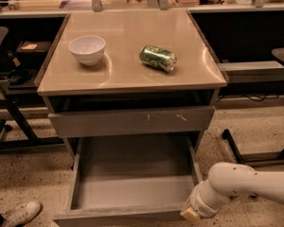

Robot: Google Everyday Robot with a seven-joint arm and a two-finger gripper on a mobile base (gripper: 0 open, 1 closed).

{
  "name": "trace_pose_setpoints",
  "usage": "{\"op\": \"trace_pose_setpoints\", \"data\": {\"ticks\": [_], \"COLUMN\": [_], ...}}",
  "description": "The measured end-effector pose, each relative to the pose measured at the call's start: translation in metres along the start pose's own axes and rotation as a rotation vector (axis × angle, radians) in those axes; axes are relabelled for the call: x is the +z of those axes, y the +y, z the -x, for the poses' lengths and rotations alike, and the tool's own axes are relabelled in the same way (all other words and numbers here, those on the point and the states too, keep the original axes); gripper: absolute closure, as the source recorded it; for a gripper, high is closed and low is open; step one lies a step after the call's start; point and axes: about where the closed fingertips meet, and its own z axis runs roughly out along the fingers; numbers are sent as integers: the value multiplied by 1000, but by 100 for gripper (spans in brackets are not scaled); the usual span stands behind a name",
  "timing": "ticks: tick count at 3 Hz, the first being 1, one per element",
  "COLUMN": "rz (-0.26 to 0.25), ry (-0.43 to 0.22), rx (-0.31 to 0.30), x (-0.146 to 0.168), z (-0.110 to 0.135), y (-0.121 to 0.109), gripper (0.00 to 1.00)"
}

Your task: Close middle drawer

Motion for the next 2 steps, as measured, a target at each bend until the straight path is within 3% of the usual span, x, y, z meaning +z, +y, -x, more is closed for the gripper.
{"op": "trace_pose_setpoints", "data": {"ticks": [2], "rz": [0], "ry": [0], "rx": [0], "x": [0], "z": [0], "y": [0], "gripper": [12]}}
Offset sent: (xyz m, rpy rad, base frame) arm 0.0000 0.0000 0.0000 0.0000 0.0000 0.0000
